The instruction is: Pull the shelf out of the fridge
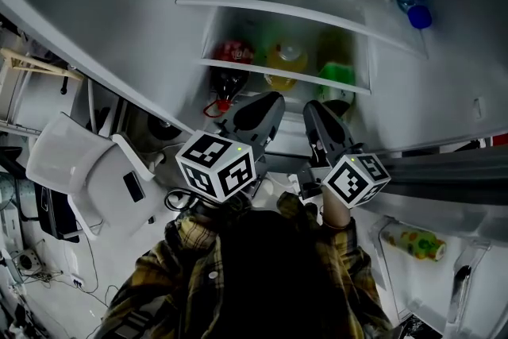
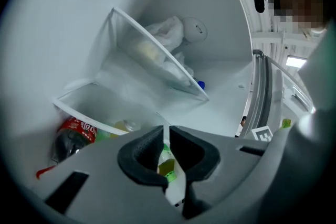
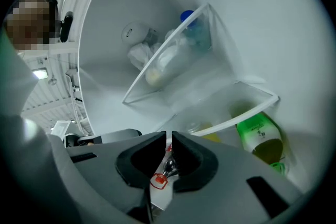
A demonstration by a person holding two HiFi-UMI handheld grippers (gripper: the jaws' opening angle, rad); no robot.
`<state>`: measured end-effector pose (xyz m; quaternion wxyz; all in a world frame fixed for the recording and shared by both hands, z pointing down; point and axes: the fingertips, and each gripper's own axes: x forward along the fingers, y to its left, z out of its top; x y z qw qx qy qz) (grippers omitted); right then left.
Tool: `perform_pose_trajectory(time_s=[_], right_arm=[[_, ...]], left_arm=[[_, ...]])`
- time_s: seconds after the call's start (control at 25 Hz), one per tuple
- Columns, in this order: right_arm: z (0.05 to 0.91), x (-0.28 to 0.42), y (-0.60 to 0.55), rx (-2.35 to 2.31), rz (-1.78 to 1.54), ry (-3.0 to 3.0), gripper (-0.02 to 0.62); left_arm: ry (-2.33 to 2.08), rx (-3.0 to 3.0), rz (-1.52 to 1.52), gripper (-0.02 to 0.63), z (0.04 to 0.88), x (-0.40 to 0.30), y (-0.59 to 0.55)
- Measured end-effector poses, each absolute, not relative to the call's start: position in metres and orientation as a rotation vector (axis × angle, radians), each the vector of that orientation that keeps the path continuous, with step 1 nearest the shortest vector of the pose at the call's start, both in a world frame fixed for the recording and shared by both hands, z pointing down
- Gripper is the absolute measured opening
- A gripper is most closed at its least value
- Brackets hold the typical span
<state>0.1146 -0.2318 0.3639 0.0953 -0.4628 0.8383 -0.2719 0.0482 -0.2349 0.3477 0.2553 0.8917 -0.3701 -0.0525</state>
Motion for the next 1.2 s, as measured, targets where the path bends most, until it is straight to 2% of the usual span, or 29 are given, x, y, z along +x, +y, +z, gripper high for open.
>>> perform_pose_trajectory(time_s=[0.08,0.16,0.48,0.68,1.2], right_arm=[[0.367,0.116,-0.234,-1.371,-0.830,2.471,0.025],[0.369,0.116,-0.237,-1.363,-0.854,2.463,0.034],[0.379,0.113,-0.245,-1.294,-0.943,2.436,0.138],[0.382,0.115,-0.250,-1.254,-1.011,2.398,0.173],[0.401,0.121,-0.267,-1.179,-1.200,2.251,0.175]], left_arm=[[-1.004,2.397,-0.151,0.068,0.351,0.046,-0.237],[-1.006,2.378,-0.157,0.085,0.355,0.044,-0.239],[-0.990,2.324,-0.163,0.167,0.366,0.044,-0.245],[-0.984,2.300,-0.164,0.213,0.370,0.046,-0.251],[-0.918,2.092,-0.294,0.216,0.394,0.044,-0.277]])
